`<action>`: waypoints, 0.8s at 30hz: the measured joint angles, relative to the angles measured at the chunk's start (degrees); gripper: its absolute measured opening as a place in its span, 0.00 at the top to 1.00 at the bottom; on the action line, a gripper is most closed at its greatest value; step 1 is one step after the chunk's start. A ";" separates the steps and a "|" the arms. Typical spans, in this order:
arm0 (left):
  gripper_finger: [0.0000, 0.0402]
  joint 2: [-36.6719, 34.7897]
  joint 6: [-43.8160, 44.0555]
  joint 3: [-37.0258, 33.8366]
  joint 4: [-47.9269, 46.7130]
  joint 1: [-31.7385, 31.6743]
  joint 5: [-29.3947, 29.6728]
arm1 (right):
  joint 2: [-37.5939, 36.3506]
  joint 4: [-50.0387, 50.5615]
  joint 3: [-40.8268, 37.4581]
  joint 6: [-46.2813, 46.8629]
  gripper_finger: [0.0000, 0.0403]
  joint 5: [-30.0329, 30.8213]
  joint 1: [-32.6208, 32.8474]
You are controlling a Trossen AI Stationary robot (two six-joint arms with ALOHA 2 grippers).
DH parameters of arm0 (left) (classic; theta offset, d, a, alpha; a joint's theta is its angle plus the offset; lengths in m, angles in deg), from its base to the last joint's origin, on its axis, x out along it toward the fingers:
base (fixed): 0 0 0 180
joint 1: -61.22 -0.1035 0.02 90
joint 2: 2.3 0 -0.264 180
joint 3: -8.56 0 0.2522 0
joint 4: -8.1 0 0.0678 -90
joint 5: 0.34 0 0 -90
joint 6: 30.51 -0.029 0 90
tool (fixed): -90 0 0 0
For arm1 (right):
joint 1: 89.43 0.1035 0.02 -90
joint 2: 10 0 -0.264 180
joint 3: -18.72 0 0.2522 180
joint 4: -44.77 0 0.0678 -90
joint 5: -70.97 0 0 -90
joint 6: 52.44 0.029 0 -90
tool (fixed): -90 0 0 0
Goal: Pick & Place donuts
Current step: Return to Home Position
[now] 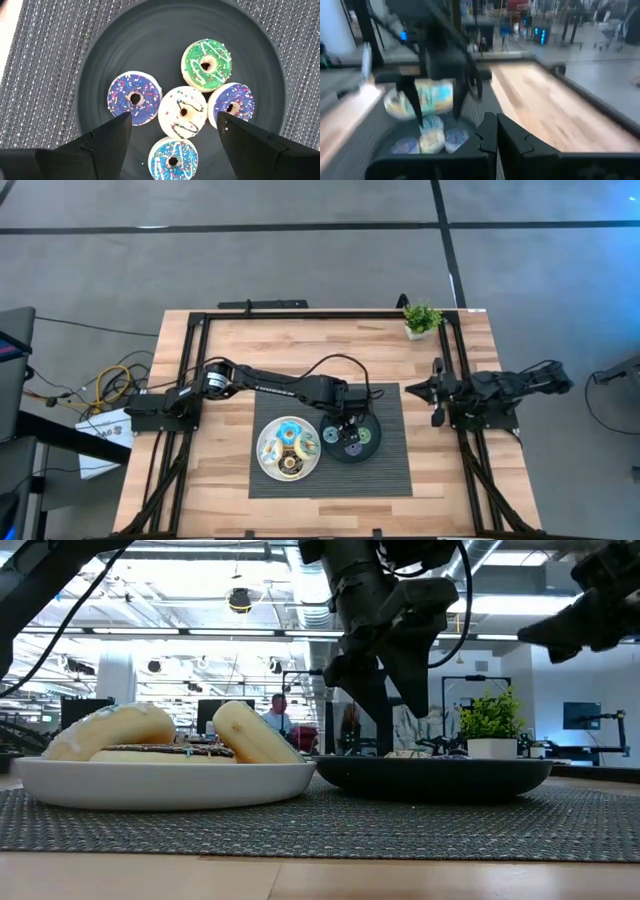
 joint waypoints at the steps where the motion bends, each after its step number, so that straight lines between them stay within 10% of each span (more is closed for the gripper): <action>1: 0.29 0.00 0.02 0.00 0.10 0.00 0.00 | -0.09 0.74 -0.47 0.00 1.00 -0.72 -0.61; 7: 0.29 0.00 0.75 0.00 1.42 0.00 -0.26 | -0.13 -19.37 -8.39 0.03 1.00 -15.22 -7.99; 15: 0.29 0.00 1.38 0.00 0.48 0.11 -1.36 | -0.11 -18.26 -8.39 -0.57 1.00 -23.48 -18.13; 24: 0.29 0.00 1.40 0.00 0.21 0.09 -1.34 | 0.43 -17.16 -8.39 1.38 1.00 -20.52 -23.66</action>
